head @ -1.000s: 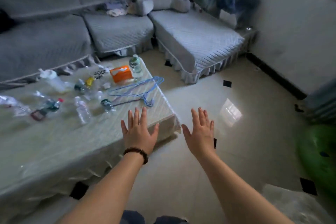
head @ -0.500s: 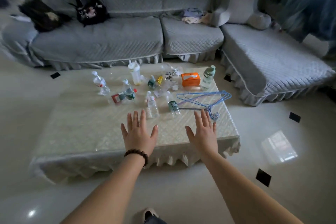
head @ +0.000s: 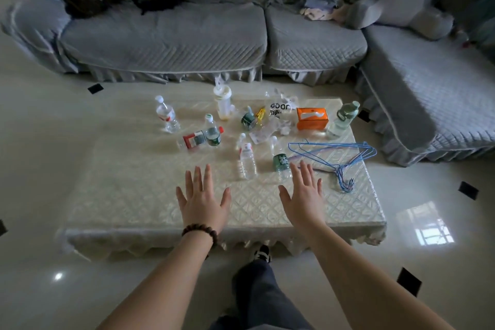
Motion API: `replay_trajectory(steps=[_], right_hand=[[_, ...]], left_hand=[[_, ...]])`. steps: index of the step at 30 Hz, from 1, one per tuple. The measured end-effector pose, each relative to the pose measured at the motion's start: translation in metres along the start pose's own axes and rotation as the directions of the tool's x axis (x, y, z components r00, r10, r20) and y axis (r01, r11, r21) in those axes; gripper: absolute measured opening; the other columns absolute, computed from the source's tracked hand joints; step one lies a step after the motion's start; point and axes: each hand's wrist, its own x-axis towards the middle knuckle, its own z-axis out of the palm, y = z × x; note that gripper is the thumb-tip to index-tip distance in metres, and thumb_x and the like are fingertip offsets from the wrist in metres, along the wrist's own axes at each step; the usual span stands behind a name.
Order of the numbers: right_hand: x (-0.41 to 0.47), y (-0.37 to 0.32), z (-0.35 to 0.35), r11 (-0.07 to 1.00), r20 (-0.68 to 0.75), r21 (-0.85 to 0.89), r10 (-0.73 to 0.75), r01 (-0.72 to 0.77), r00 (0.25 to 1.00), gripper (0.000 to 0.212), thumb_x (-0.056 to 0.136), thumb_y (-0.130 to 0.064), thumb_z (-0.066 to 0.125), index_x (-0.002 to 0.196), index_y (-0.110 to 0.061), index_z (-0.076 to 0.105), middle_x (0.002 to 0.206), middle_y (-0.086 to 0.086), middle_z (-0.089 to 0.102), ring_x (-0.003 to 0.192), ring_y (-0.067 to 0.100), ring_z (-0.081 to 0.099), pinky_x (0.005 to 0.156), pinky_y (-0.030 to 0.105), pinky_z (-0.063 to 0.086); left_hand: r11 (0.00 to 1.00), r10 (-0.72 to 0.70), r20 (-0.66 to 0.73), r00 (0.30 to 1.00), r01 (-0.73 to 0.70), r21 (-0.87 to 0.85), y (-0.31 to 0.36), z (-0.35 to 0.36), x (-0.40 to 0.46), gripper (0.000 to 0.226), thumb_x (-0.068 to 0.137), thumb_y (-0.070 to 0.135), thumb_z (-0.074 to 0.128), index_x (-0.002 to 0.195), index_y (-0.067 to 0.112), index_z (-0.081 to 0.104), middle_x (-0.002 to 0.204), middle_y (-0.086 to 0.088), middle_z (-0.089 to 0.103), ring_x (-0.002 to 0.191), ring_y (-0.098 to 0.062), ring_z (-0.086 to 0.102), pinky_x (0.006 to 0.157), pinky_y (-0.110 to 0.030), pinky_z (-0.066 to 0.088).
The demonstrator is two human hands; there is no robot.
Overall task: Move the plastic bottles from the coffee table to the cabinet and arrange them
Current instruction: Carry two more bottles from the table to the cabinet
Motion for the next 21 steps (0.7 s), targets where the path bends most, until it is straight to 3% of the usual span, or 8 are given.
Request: replay_trajectory(steps=[8,21], right_hand=[[0.116,0.033,0.039,0.995,0.092,0.042,0.09,-0.094,0.992,0.063,0.096,-0.036,0.042,0.151,-0.026,0.012,0.161,-0.003,-0.003,0.148,0.014,-0.008,0.12,0.04,-0.001],[0.278,0.088,0.145,0.987,0.321,0.025,0.14,-0.156,0.937,0.064,0.095,-0.033,0.046,0.151,-0.02,0.016,0.161,0.005,0.007,0.148,0.021,0.002,0.12,0.04,0.005]], left_hand=[[0.998,0.009,0.102,0.995,-0.016,0.069,0.029,0.055,0.106,0.072,0.092,0.054,0.038,0.151,0.026,0.008,0.159,-0.003,0.01,0.147,-0.024,-0.001,0.116,-0.05,0.001],[0.99,-0.11,0.28,0.954,0.08,0.119,0.048,0.174,0.221,0.078,0.09,0.054,0.041,0.151,0.02,0.006,0.159,-0.009,0.009,0.146,-0.026,0.003,0.116,-0.048,0.005]])
